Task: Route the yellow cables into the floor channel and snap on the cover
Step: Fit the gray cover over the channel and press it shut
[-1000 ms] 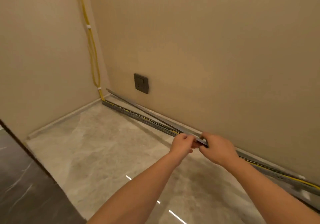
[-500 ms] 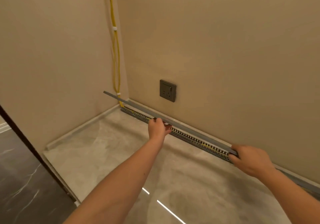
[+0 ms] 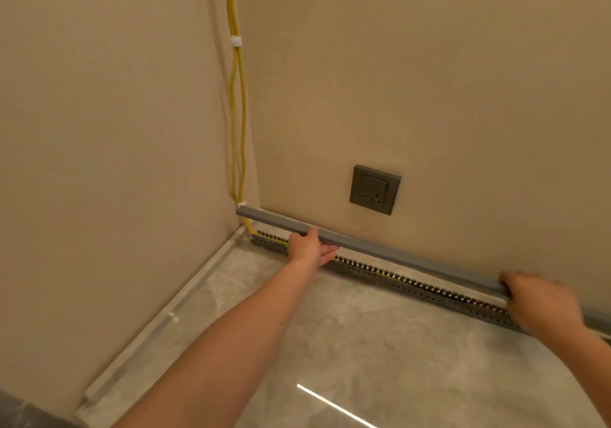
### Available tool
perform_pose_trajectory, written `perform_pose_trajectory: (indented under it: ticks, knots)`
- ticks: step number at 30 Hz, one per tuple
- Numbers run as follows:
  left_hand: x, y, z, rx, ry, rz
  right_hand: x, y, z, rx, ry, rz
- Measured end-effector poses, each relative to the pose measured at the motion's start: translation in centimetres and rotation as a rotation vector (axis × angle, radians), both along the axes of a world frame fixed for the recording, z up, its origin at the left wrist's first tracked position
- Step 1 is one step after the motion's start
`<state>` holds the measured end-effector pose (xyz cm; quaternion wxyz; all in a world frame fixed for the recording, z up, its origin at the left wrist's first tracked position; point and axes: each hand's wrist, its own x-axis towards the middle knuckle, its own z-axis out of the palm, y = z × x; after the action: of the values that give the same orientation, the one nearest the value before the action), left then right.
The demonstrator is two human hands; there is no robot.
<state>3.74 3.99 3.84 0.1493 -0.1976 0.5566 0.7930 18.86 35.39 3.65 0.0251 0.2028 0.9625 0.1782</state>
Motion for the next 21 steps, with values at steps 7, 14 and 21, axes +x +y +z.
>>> perform_pose_trajectory:
  ticks: [7, 14, 21]
  knots:
    - [-0.6, 1.1, -1.1, 0.015, -0.078, -0.208, -8.5, -12.0, -0.5, -0.44, 0.127, 0.25]
    - [-3.8, -3.5, -2.4, -0.052, -0.078, -0.161, -12.4, -17.8, -2.5, -0.496, 0.131, 0.404]
    - [-6.3, -7.6, -2.7, -0.115, -0.015, 0.06, -13.4, -19.0, -3.3, -0.474, 0.136, 0.354]
